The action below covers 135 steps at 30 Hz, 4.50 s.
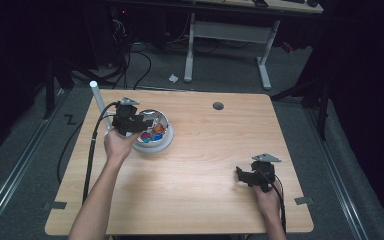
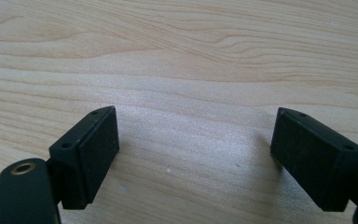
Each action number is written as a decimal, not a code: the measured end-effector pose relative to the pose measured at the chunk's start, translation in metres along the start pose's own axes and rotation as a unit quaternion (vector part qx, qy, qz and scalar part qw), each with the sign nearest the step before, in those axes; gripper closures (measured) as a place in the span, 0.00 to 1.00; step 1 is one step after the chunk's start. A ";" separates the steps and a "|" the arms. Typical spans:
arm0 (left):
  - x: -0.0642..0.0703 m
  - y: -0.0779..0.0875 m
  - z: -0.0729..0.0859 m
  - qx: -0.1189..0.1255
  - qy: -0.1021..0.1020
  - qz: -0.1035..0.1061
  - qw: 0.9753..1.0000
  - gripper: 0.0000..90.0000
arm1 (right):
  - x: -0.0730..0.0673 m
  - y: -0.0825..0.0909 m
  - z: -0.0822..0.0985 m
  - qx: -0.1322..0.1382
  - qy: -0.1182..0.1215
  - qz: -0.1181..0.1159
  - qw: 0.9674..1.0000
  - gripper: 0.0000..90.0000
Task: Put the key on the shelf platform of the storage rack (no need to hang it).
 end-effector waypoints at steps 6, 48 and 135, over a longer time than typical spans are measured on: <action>0.007 0.016 0.003 0.034 0.012 0.004 0.999 0.48 | 0.000 0.000 0.000 0.000 0.000 0.000 1.000 0.17; 0.039 0.064 0.039 0.071 0.017 0.016 0.997 0.38 | 0.000 0.000 0.000 0.000 0.000 0.000 1.000 0.17; 0.091 0.019 0.103 0.025 0.018 0.050 0.998 0.38 | 0.000 0.000 0.000 0.000 0.000 0.000 1.000 0.17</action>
Point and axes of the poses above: each handheld gripper's, and its own axes: y roughly backward along the jaws, z roughly out of its underside, x roughly to its right, the point moved 4 cm from there along -y, roughly forward along the jaws, and after that the axes turned 5 degrees about -y, right-handed, at the moved point
